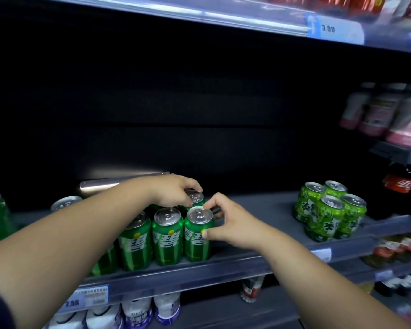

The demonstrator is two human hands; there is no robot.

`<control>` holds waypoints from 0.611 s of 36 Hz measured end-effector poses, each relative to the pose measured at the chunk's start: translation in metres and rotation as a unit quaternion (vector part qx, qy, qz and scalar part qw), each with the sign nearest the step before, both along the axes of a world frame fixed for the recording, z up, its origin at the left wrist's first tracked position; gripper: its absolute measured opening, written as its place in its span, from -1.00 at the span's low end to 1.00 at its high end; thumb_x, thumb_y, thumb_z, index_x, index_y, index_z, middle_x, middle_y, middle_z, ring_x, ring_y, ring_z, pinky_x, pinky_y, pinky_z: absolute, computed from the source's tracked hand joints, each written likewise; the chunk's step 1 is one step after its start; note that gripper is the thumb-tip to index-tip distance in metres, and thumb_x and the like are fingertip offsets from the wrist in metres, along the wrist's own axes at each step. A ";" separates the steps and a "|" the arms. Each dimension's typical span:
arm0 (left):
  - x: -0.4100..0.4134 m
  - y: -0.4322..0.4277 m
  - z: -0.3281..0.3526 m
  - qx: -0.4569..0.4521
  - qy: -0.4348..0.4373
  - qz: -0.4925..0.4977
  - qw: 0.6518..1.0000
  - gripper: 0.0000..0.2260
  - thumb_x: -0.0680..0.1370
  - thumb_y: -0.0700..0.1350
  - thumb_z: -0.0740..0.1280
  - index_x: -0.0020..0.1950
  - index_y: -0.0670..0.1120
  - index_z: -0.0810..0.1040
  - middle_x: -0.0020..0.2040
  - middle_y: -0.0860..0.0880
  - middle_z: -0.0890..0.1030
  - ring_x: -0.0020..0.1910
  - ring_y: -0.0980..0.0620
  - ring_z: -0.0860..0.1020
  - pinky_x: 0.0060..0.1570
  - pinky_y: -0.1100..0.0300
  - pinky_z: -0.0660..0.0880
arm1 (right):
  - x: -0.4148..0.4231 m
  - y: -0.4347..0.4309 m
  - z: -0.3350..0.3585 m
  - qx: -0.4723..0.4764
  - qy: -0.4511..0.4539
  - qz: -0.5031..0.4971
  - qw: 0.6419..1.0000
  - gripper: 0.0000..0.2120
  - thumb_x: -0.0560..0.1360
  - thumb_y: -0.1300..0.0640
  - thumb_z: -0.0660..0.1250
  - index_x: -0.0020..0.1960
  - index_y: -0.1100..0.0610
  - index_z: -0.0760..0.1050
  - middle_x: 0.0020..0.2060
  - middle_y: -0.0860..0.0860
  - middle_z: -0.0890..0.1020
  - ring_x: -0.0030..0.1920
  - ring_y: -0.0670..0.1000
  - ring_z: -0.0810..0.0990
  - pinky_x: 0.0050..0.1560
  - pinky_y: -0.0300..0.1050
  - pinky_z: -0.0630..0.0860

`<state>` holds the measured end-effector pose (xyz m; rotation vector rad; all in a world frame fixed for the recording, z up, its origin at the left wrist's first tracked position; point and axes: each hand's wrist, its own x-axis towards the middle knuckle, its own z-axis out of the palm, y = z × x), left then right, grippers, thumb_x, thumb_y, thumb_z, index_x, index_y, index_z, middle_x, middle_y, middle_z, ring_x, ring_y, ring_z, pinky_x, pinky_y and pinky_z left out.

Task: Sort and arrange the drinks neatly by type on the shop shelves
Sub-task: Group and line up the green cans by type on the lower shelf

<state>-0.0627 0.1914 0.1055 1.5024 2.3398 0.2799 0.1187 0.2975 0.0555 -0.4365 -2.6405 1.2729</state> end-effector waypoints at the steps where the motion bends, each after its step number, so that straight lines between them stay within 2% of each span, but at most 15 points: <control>1: 0.000 0.000 0.000 0.002 -0.004 0.001 1.000 -0.51 0.50 -0.08 0.39 0.42 0.16 0.43 0.29 0.09 0.53 0.21 0.07 0.51 0.20 0.20 0.43 | 0.000 0.000 0.000 0.000 0.001 -0.001 1.000 -0.61 0.39 0.15 0.56 0.09 -0.08 0.44 0.10 -0.06 0.61 0.09 -0.07 0.63 0.09 0.11 0.64; 4: 0.001 -0.001 0.000 0.003 -0.009 0.001 1.000 -0.50 0.50 -0.11 0.37 0.43 0.16 0.43 0.27 0.09 0.54 0.18 0.07 0.51 0.12 0.23 0.43 | -0.001 0.001 -0.001 -0.003 -0.004 -0.002 1.000 -0.59 0.38 0.13 0.56 0.08 -0.13 0.43 0.09 -0.01 0.62 0.08 0.02 0.65 0.03 0.14 0.65; 7: 0.002 0.000 0.000 0.001 -0.015 0.004 1.000 -0.50 0.50 -0.13 0.35 0.43 0.16 0.43 0.24 0.10 0.53 0.15 0.08 0.51 0.03 0.25 0.39 | -0.001 0.002 -0.001 -0.013 -0.007 0.000 1.000 -0.58 0.38 0.15 0.55 0.09 -0.12 0.42 0.01 0.11 0.68 -0.04 0.16 0.70 -0.09 0.19 0.64; 9: 0.002 0.000 0.001 -0.001 -0.017 0.009 1.000 -0.49 0.50 -0.12 0.34 0.43 0.18 0.42 0.21 0.09 0.53 0.14 0.07 0.52 0.03 0.23 0.42 | -0.001 0.003 -0.001 -0.023 -0.002 0.006 1.000 -0.58 0.39 0.19 0.55 0.11 -0.08 0.42 0.02 0.08 0.66 -0.11 0.12 0.71 -0.18 0.13 0.64; 11: 0.003 0.000 0.000 -0.007 -0.013 0.012 1.000 -0.49 0.49 -0.10 0.33 0.42 0.20 0.41 0.21 0.09 0.53 0.14 0.06 0.52 0.06 0.20 0.46 | -0.001 0.003 -0.001 -0.029 0.004 0.010 1.000 -0.58 0.41 0.22 0.54 0.12 -0.04 0.43 0.07 0.01 0.62 -0.17 0.01 0.68 -0.22 0.05 0.61; 15: 0.005 0.001 -0.003 -0.009 -0.020 0.025 0.999 -0.50 0.41 0.02 0.31 0.36 0.23 0.42 0.20 0.07 0.56 0.10 0.05 0.54 0.13 0.10 0.52 | 0.001 0.006 -0.005 -0.029 0.012 0.015 0.999 -0.59 0.42 0.19 0.55 0.13 -0.08 0.45 0.13 -0.07 0.59 -0.10 -0.10 0.65 -0.02 0.01 0.63; 18: 0.007 0.007 -0.005 0.012 -0.036 0.041 0.998 -0.67 0.49 0.03 0.30 0.26 0.18 0.49 0.13 0.09 0.58 0.08 0.06 0.55 0.13 0.10 0.51 | 0.004 0.008 -0.007 -0.007 0.004 0.015 1.000 -0.60 0.43 0.08 0.54 0.14 -0.17 0.45 0.16 -0.13 0.59 0.11 -0.15 0.60 0.22 0.00 0.57; 22: 0.013 0.020 -0.001 0.023 -0.031 0.052 0.998 -0.85 0.53 -0.02 0.27 0.07 0.07 0.56 0.01 0.05 0.59 0.03 0.00 0.54 -0.05 0.11 0.45 | 0.015 0.012 -0.005 0.022 -0.019 0.027 0.999 -0.46 0.42 -0.04 0.55 0.31 -0.23 0.41 0.31 -0.17 0.54 0.33 -0.17 0.48 0.41 -0.03 0.42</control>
